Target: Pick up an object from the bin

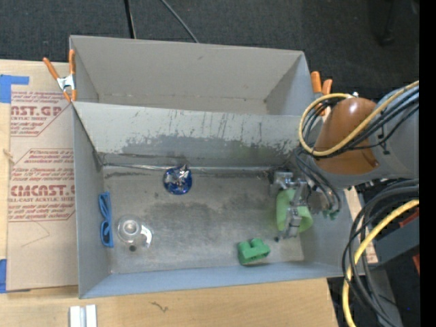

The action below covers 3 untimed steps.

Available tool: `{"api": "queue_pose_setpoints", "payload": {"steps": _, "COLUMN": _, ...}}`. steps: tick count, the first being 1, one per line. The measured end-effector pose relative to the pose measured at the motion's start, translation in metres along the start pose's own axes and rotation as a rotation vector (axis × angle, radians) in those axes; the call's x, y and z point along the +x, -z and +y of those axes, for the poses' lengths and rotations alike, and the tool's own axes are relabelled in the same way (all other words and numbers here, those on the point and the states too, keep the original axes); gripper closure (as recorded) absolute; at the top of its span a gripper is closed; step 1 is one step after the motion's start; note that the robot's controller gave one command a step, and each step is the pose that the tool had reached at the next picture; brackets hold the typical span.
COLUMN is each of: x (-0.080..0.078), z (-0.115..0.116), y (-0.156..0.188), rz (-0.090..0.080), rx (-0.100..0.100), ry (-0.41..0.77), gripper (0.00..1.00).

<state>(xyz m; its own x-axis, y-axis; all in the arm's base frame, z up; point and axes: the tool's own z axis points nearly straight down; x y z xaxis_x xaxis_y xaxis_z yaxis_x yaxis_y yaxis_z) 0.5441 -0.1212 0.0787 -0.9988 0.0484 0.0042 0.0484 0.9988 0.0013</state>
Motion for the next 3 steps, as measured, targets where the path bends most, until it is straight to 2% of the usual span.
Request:
{"api": "queue_pose_setpoints", "payload": {"steps": 1, "x": -0.014, "z": -0.029, "y": 0.009, "rz": -0.007, "rx": 0.003, "ry": 0.239, "gripper": 0.00}}
{"api": "queue_pose_setpoints", "payload": {"steps": 2, "x": -0.014, "z": -0.028, "y": 0.010, "rz": -0.007, "rx": 0.002, "ry": 0.239, "gripper": 1.00}}
{"api": "queue_pose_setpoints", "payload": {"steps": 3, "x": 0.002, "z": -0.012, "y": 0.116, "rz": -0.013, "rx": 0.004, "ry": 0.232, "gripper": 1.00}}
